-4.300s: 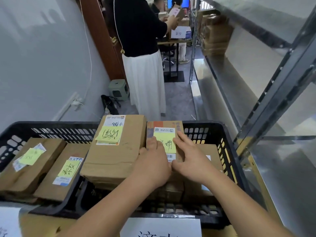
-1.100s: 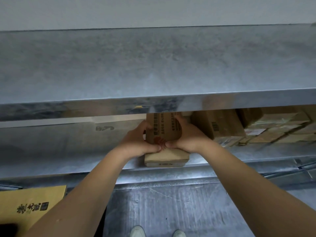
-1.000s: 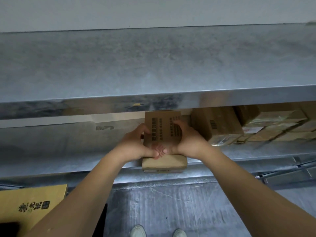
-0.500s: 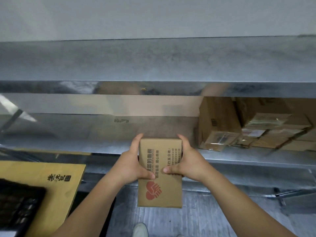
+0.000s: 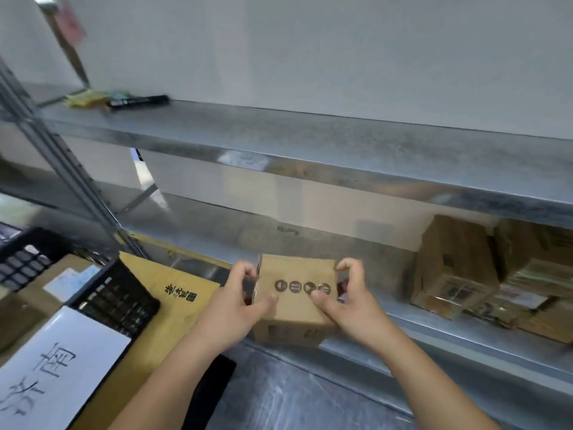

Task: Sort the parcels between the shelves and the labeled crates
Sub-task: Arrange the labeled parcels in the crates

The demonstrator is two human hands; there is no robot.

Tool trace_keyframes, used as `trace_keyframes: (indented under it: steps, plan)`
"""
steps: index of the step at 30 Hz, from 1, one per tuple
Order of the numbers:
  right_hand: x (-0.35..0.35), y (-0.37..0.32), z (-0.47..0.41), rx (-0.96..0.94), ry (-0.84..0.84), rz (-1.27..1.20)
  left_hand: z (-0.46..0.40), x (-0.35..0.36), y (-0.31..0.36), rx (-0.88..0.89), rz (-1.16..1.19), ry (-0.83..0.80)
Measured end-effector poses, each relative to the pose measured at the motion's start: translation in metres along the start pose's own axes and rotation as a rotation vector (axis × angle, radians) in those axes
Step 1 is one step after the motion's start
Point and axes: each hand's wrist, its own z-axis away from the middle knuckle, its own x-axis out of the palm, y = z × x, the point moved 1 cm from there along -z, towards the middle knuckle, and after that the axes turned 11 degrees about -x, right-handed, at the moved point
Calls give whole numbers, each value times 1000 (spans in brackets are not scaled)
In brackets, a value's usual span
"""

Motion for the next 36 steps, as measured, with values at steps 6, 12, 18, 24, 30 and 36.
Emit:
trace_keyframes:
  steps: [6, 12, 18, 24, 30, 36]
  plan:
    - [30, -20, -6, -105, -311, 109, 23, -40, -24, -8, 12, -142]
    - [92, -44, -14, -162, -292, 43, 41, -82, -71, 3, -74, -15]
    - [161, -73, -15, -319, -315, 64, 68, -121, -121, -33, 39, 124]
    - [209, -107, -20, -361, -432, 115, 102, -160, -157, -28, 69, 198]
    - [251, -131, -21, -625, -523, 220, 132, -192, -168, -87, -48, 223]
    - [278, -182, -23, -799, -539, 261, 157, -225, -176, -92, -60, 378]
